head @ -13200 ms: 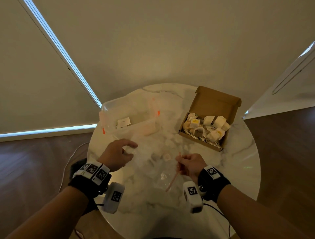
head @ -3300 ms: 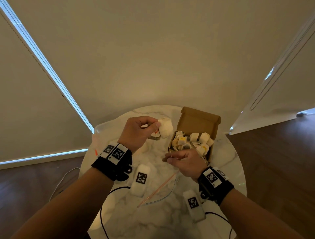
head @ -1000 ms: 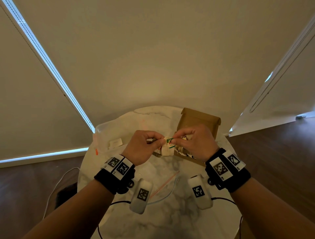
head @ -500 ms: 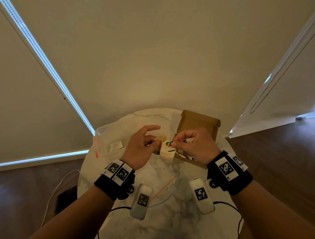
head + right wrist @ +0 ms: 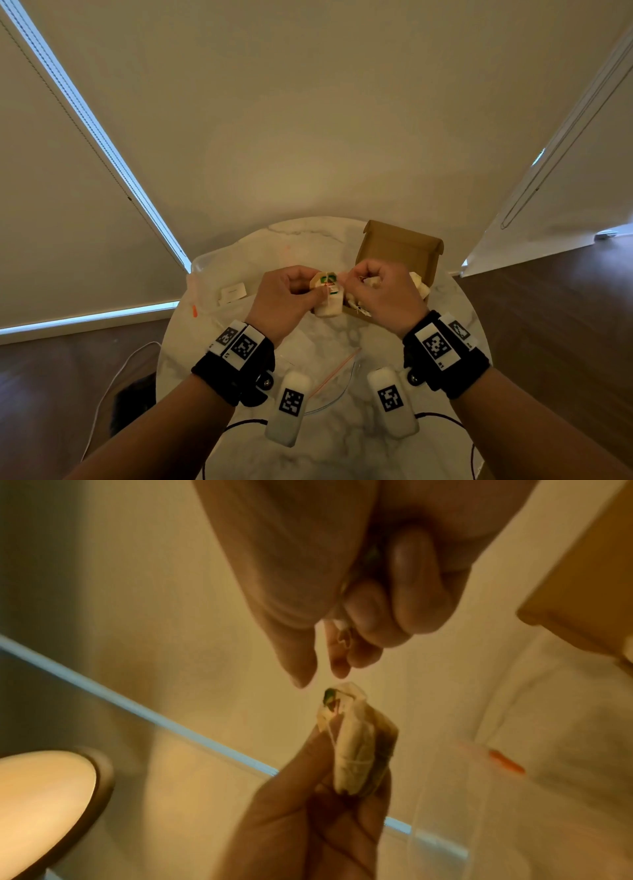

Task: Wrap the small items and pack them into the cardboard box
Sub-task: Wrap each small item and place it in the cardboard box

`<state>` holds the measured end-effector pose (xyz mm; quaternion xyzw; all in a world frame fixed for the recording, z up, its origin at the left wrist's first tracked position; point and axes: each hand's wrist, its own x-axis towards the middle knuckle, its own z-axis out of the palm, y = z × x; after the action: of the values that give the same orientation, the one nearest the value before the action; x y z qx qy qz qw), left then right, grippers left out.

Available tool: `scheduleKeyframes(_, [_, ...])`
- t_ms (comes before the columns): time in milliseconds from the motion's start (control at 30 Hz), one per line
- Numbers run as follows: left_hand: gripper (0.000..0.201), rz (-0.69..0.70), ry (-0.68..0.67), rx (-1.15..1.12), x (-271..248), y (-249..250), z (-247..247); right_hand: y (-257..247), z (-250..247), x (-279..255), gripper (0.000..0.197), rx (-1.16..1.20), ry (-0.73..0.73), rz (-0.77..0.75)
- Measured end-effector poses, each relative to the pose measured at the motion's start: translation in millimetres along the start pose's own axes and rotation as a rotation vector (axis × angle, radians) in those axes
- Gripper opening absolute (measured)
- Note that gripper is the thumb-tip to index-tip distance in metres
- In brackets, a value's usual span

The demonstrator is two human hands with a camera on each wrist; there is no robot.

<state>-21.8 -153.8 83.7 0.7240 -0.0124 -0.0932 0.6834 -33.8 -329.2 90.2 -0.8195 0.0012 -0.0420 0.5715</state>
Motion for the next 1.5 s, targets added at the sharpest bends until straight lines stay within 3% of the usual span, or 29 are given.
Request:
scheduleKeyframes(100, [0.017, -0.044, 0.09, 0.008, 5, -8, -7, 5, 3, -2, 0.032, 0.454, -0.211, 0.416])
scheduleKeyframes(167, [0.017, -0.042, 0.131, 0.034, 4, -11, -13, 10, 3, -5, 0.035, 0.645, -0.313, 0.526])
scheduleKeyframes(233, [0.018, -0.025, 0.148, 0.068, 3, -13, -17, 15, 3, -7, 0.039, 0.712, -0.362, 0.535])
scheduleKeyframes(400, [0.028, -0.01, 0.144, 0.096, 1, -13, -22, 18, 5, -9, 0.059, 0.737, -0.365, 0.506])
scheduleKeyframes(667, [0.029, -0.006, 0.138, 0.09, 1, -16, -24, 20, 2, -12, 0.033, 0.564, -0.336, 0.403])
scheduleKeyframes(800, [0.028, -0.003, 0.133, 0.099, 2, -17, -24, 22, 0, -14, 0.032, 0.47, -0.332, 0.336])
scheduleKeyframes(933, [0.028, -0.003, 0.133, 0.094, 3, -19, -24, 21, 0, -12, 0.023, 0.518, -0.279, 0.382])
scheduleKeyframes(1033, [0.027, 0.0, 0.134, 0.103, 4, -19, -24, 21, -1, -11, 0.027, 0.508, -0.271, 0.37])
scheduleKeyframes(1100, [0.024, -0.005, 0.127, 0.103, 4, -18, -22, 20, -2, -9, 0.025, 0.389, -0.267, 0.309])
scheduleKeyframes(1233, [0.014, -0.043, 0.103, 0.062, 6, -17, -16, 15, -8, -5, 0.007, -0.155, -0.209, 0.03])
scheduleKeyframes(1333, [0.011, -0.039, 0.077, 0.056, 7, -14, -10, 1, -10, -4, 0.009, -0.247, -0.241, -0.112])
scheduleKeyframes(1500, [0.012, -0.034, -0.009, -0.004, 5, -9, -4, -10, -9, 5, 0.01, -0.22, -0.265, -0.109])
